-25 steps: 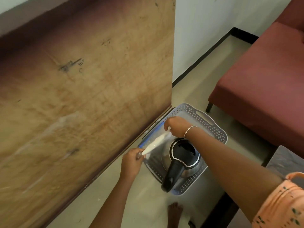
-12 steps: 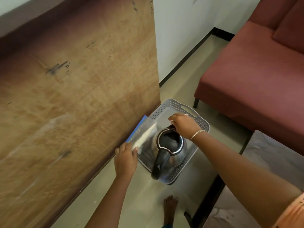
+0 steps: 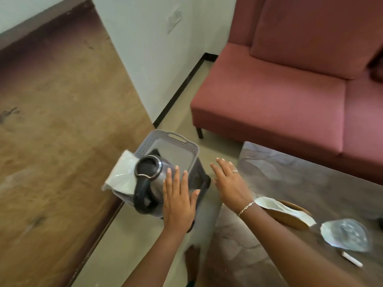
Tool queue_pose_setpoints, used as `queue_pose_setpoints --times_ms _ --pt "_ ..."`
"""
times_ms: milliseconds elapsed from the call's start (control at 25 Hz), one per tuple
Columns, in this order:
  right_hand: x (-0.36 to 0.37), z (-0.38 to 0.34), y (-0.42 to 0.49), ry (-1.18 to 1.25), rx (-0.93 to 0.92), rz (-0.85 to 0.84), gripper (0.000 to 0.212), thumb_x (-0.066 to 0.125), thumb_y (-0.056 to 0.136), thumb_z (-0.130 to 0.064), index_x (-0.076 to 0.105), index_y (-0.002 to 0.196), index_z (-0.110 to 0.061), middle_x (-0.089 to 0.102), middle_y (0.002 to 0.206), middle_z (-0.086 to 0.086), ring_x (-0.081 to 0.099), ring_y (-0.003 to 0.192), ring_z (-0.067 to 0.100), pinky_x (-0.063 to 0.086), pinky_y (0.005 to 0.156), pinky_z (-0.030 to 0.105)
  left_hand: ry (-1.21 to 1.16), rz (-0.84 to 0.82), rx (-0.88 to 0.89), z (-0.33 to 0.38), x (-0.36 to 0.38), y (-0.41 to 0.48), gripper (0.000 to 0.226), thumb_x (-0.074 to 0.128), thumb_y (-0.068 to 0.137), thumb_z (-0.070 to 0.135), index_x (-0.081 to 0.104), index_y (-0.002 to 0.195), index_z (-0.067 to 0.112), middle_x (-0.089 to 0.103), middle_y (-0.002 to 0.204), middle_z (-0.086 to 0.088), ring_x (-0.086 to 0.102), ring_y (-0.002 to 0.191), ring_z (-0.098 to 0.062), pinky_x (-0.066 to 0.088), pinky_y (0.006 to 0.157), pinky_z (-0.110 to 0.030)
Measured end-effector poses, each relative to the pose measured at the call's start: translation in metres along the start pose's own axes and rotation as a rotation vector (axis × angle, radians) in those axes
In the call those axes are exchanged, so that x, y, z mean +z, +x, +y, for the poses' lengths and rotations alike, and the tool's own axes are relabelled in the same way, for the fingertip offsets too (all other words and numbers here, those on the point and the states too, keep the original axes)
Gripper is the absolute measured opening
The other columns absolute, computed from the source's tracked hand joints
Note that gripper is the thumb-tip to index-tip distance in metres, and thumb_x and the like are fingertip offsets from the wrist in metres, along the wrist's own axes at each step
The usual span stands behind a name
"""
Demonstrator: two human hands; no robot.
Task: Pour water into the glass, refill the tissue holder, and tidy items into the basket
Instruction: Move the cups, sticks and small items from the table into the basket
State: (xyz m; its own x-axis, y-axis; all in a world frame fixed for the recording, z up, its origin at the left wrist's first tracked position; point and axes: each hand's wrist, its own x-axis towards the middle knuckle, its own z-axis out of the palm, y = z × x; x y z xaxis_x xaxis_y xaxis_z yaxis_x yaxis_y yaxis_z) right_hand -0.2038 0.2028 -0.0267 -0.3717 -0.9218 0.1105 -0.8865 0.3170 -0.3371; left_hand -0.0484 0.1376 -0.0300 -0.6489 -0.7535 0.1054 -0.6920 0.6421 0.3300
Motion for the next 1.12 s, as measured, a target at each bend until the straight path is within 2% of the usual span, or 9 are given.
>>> queue_pose_setpoints --times_ms 120,280,480,560,680,800,880,1000,1120 --pt "-0.025 0.042 -0.067 -0.057 0.073 0.028 0.05 0.069 0.077 -0.014 0.052 0.124 -0.004 0.054 0.129 0.021 0.051 0.12 0.038 0.036 0.102 0.048 0.023 -0.078 0.097 0.064 0.026 -0.029 0.066 0.011 0.097 0.052 0.029 0.141 0.006 0.03 0.15 -0.018 0.003 0.144 -0.023 0.007 0.115 -0.041" --pt "-0.064 0.112 -0.163 -0.145 0.206 0.082 0.053 0.072 0.075 -0.017 0.054 0.122 -0.003 0.057 0.126 0.022 0.055 0.116 0.037 0.042 0.096 0.05 0.048 -0.162 0.241 0.156 0.057 -0.069 0.068 0.01 0.096 0.054 0.029 0.141 0.006 0.03 0.15 -0.017 -0.007 0.145 -0.019 0.004 0.115 -0.039" --pt "-0.101 0.182 -0.263 -0.27 0.375 0.117 0.049 0.044 0.083 -0.03 0.044 0.126 -0.007 0.057 0.127 0.019 0.055 0.117 0.032 0.044 0.096 0.046 0.075 -0.228 0.467 0.25 0.09 -0.1 0.068 0.009 0.096 0.054 0.029 0.141 0.007 0.032 0.149 -0.017 -0.01 0.145 -0.017 0.002 0.115 -0.038" --pt "-0.113 0.204 -0.296 -0.277 0.469 0.107 0.051 0.046 0.081 -0.03 0.045 0.126 -0.007 0.057 0.127 0.019 0.055 0.118 0.032 0.044 0.096 0.047 0.07 -0.271 0.537 0.286 0.098 -0.108 0.067 0.008 0.096 0.053 0.029 0.14 0.007 0.033 0.148 -0.018 -0.008 0.145 -0.018 0.003 0.114 -0.037" --pt "-0.122 0.226 -0.334 -0.224 0.586 0.101 0.053 0.056 0.077 -0.03 0.051 0.124 -0.005 0.056 0.128 0.02 0.055 0.118 0.033 0.044 0.096 0.047 0.039 -0.307 0.623 0.33 0.106 -0.119 0.068 0.007 0.095 0.054 0.027 0.14 0.007 0.032 0.149 -0.016 -0.009 0.145 -0.016 0.001 0.114 -0.035" --pt "-0.128 0.239 -0.362 -0.088 0.682 0.155 0.053 0.063 0.078 -0.023 0.051 0.124 -0.001 0.057 0.126 0.021 0.055 0.116 0.035 0.043 0.096 0.05 0.042 -0.365 0.718 0.361 0.115 -0.128 0.07 0.007 0.095 0.054 0.034 0.138 0.005 0.039 0.145 -0.017 0.017 0.141 -0.024 0.004 0.113 -0.034" --pt "-0.129 0.254 -0.39 -0.009 0.781 0.22 0.046 0.052 0.081 -0.024 0.055 0.119 0.001 0.061 0.12 0.021 0.058 0.113 0.035 0.045 0.094 0.048 0.063 -0.396 0.788 0.379 0.124 -0.133 0.076 0.005 0.094 0.056 0.042 0.135 0.003 0.045 0.142 -0.016 0.032 0.137 -0.028 0.009 0.115 -0.036" --pt "-0.132 0.278 -0.438 0.134 0.969 0.341 0.044 0.04 0.083 -0.023 0.056 0.116 0.0 0.061 0.118 0.019 0.055 0.114 0.034 0.038 0.099 0.034 0.048 -0.479 0.844 0.404 0.134 -0.137 0.079 0.006 0.087 0.057 0.028 0.144 0.007 0.028 0.152 -0.009 0.014 0.145 -0.023 -0.005 0.116 -0.031" --pt "-0.127 0.3 -0.481 0.224 1.182 0.429 0.034 0.044 0.084 -0.014 0.056 0.114 -0.005 0.06 0.116 0.013 0.053 0.111 0.031 0.039 0.092 0.035 0.057 -0.54 0.883 0.427 0.148 -0.135 0.057 0.03 0.097 0.041 0.022 0.146 0.011 0.026 0.153 -0.004 0.006 0.145 -0.019 -0.008 0.116 -0.031"
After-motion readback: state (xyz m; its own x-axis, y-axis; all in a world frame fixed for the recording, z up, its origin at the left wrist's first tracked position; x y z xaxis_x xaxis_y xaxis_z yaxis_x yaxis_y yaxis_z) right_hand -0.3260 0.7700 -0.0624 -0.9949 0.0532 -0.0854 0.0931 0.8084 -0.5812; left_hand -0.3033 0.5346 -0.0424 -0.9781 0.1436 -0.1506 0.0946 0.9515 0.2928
